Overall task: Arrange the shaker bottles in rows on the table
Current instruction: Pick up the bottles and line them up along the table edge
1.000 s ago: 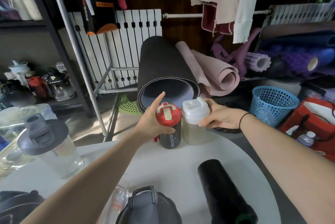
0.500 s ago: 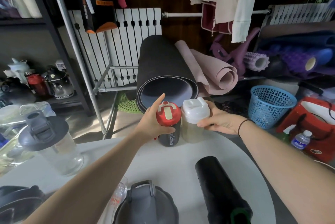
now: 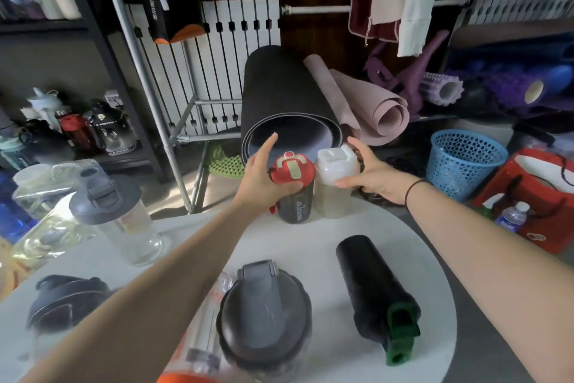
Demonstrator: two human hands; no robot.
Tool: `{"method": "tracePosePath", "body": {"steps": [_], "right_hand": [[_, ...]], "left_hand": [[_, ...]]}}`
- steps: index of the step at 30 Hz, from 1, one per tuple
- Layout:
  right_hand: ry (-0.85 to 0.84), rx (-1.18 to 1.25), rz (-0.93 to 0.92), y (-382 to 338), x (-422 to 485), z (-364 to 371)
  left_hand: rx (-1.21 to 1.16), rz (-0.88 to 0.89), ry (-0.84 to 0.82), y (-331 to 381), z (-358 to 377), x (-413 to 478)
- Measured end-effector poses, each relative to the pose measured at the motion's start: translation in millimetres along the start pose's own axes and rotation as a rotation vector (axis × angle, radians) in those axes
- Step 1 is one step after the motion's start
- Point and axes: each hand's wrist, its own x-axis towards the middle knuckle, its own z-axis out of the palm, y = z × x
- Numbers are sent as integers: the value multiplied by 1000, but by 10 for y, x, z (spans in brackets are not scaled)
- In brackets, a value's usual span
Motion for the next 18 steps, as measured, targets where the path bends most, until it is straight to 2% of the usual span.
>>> {"method": "tracePosePath", "body": {"steps": [5, 8, 10, 13, 15, 18], "right_hand": [[77, -83, -19, -24, -114, 16], [92, -95, -51, 8, -133, 26], [91, -66, -52, 36, -159, 47], [150, -23, -39, 100, -164, 88], [212, -8, -23, 134, -188, 120], [273, 68, -14, 226, -226, 176]], "left_hand": [[-33, 118, 252, 269, -501, -330], [56, 187, 525, 406, -970, -563], [89, 156, 779, 357, -1227, -713], [118, -23, 1083, 152, -1440, -920], [142, -132, 1133, 11, -1479, -1029], [103, -251, 1102, -214, -1402, -1131]]}}
